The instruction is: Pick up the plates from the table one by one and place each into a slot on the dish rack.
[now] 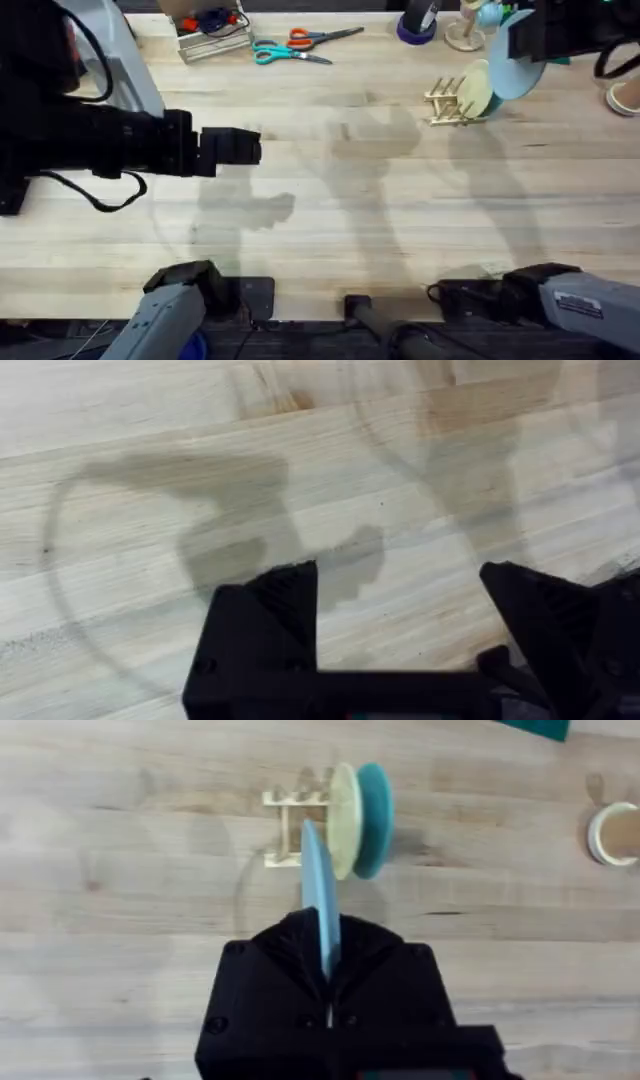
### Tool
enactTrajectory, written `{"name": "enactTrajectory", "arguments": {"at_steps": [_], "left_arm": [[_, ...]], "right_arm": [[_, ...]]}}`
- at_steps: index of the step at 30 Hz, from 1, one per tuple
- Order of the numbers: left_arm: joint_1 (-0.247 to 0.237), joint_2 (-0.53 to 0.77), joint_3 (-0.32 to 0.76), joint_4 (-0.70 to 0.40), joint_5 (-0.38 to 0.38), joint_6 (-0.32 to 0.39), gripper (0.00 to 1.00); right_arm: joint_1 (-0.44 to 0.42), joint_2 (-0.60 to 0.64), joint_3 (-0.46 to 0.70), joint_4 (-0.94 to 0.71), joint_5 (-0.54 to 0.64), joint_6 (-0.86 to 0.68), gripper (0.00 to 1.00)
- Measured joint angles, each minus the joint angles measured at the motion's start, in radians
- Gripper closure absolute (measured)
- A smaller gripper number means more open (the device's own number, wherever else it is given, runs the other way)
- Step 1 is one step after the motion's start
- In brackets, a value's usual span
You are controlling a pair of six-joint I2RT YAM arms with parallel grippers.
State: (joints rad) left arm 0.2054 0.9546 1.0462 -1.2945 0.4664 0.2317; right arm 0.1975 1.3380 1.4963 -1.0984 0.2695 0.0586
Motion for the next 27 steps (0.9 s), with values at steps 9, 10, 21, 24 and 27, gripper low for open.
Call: {"name": "enactTrajectory", "arguments": {"at_steps": [9,10,21,24,27], "left_arm": [[0.0,0.0,0.0,0.0,0.0,0.0,0.006],[0.0,0.0,0.0,0.0,0.0,0.0,0.006],[0.0,0.0,0.0,0.0,0.0,0.0,0.007],[0.0,0.0,0.0,0.0,0.0,0.0,0.006],[0.0,0.0,0.0,0.0,0.0,0.0,0.006]], "right_arm": [[-0.02,0.032,0.0,0.016,0.0,-0.028,0.974],[-0.02,0.043,0.0,0.024,0.0,-0.03,0.974],[-0.045,0.174,0.0,0.114,0.0,-0.034,0.974],[-0.059,0.2,0.0,0.121,0.0,-0.037,0.973],[-0.07,0.228,0.0,0.135,0.0,-0.042,0.974]]}}
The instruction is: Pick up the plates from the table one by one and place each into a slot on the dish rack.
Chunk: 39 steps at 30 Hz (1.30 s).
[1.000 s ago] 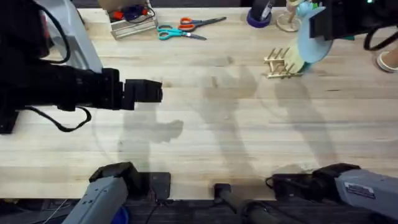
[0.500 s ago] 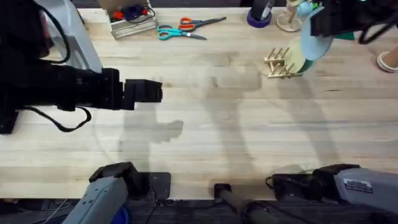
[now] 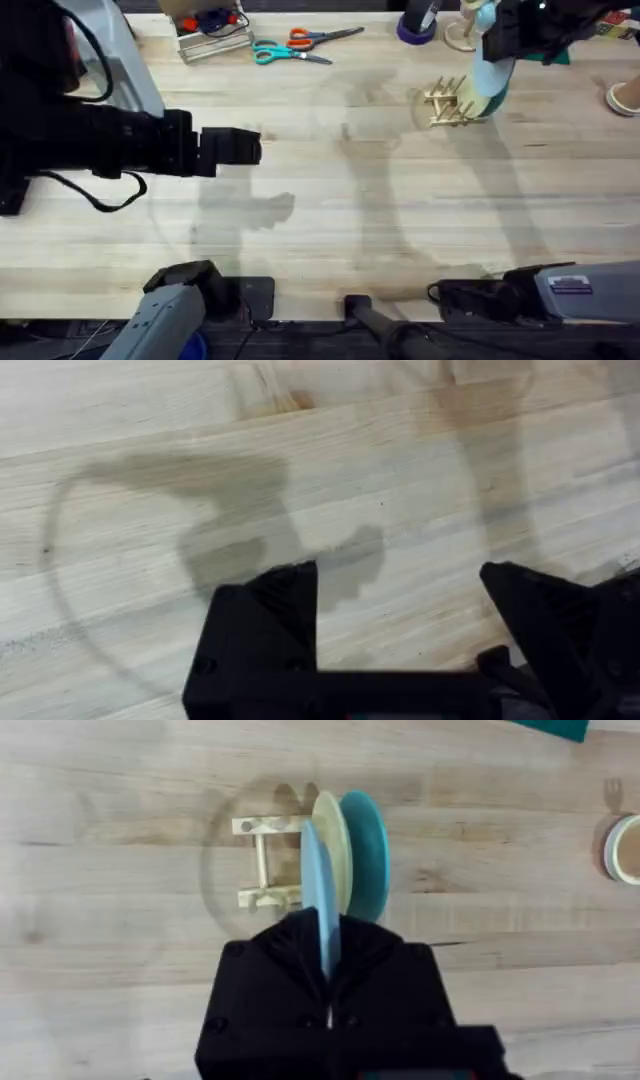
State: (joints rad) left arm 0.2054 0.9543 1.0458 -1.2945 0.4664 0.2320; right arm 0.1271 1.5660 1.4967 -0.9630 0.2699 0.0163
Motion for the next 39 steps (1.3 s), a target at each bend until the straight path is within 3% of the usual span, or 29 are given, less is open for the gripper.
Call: {"name": "enactTrajectory", "arguments": {"at_steps": [18,29,39], "left_arm": [[0.0,0.0,0.0,0.0,0.0,0.0,0.008],[0.0,0.0,0.0,-0.003,0.0,0.0,0.007],[0.0,0.0,0.0,-0.003,0.0,0.0,0.008]], "right_arm": [[-0.009,0.171,0.0,0.052,0.0,-0.015,0.97],[-0.012,0.213,0.0,0.055,0.0,-0.017,0.969],[-0.013,0.216,0.0,0.055,0.0,-0.017,0.874]]}}
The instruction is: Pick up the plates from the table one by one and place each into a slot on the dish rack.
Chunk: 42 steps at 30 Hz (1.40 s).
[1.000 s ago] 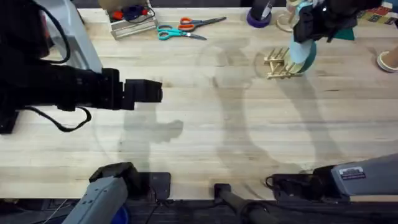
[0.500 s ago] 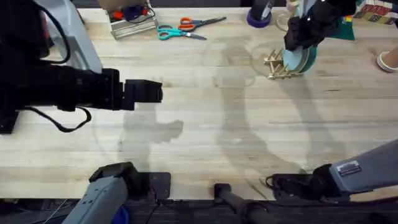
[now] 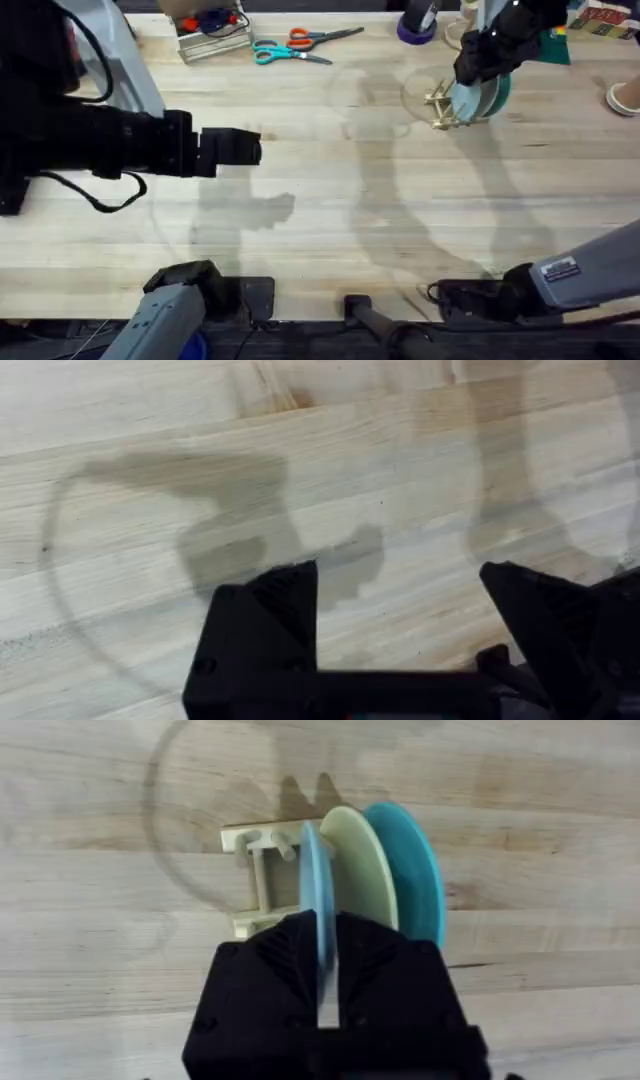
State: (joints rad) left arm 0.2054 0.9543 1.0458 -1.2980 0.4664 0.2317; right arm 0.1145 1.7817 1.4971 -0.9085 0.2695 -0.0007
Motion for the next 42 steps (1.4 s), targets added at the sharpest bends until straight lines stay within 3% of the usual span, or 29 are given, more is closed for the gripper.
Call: {"name": "enactTrajectory", "arguments": {"at_steps": [18,24,30,37,39,41,42], "left_arm": [[0.0,0.0,0.0,0.0,0.0,0.0,0.006],[0.0,0.0,0.0,0.0,0.0,0.0,0.007],[0.0,0.0,0.0,0.0,0.0,0.0,0.007],[0.0,0.0,0.0,0.0,0.0,0.0,0.006],[0.0,0.0,0.0,0.0,0.0,0.0,0.006],[0.0,0.0,0.0,0.0,0.0,0.0,0.006],[0.0,0.0,0.0,0.0,0.0,0.0,0.006]], "right_arm": [[0.0,0.0,0.019,-0.01,0.019,0.0,0.774],[0.0,-0.004,0.139,-0.07,0.062,-0.001,0.756],[0.0,-0.051,0.268,-0.24,0.075,-0.001,0.72],[0.023,-0.135,0.311,-0.403,0.074,-0.004,0.452],[0.037,-0.158,0.311,-0.425,0.065,-0.006,0.311],[0.048,-0.182,0.311,-0.432,0.044,-0.007,0.077],[0.052,-0.193,0.311,-0.435,0.032,-0.009,0.031]]}}
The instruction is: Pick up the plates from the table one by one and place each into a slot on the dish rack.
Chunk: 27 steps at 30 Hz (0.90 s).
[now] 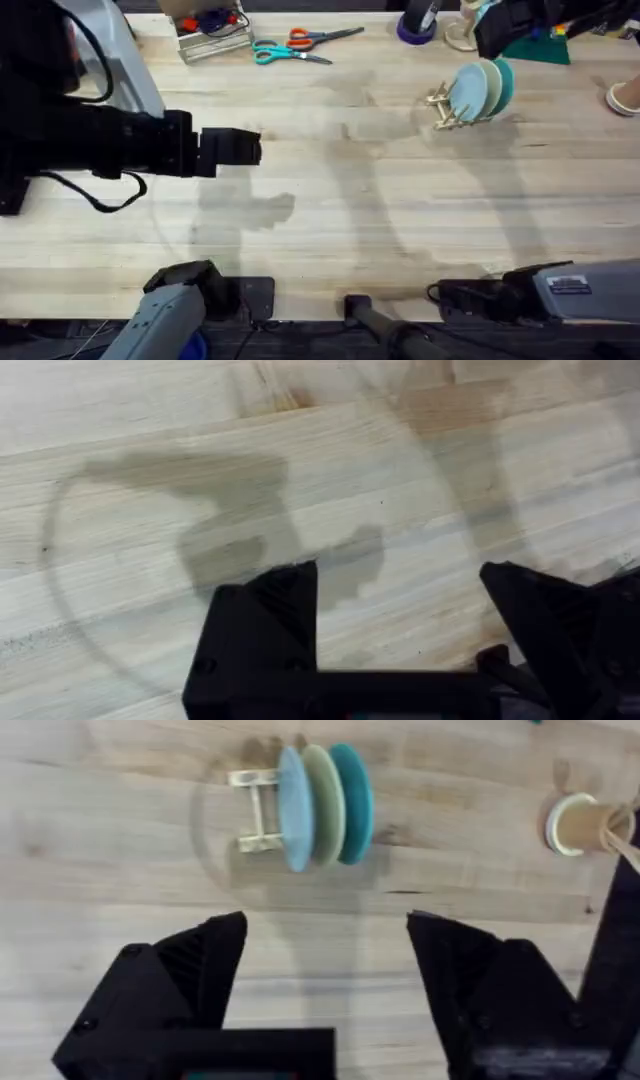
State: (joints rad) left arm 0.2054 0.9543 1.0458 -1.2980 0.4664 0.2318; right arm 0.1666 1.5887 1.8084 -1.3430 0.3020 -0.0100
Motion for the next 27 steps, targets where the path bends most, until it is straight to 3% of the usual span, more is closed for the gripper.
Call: {"name": "enactTrajectory", "arguments": {"at_steps": [8,19,27], "left_arm": [[0.0,0.0,0.0,0.0,0.0,0.0,0.006],[0.0,0.0,0.0,0.0,0.0,0.0,0.006],[0.0,0.0,0.0,0.0,0.0,0.0,0.007]], "right_arm": [[0.003,-0.105,0.0,-0.099,-0.09,0.002,0.009],[0.003,-0.26,-0.009,-0.158,-0.113,0.014,0.007],[0.003,-0.455,-0.178,-0.148,-0.115,0.052,0.007]]}}
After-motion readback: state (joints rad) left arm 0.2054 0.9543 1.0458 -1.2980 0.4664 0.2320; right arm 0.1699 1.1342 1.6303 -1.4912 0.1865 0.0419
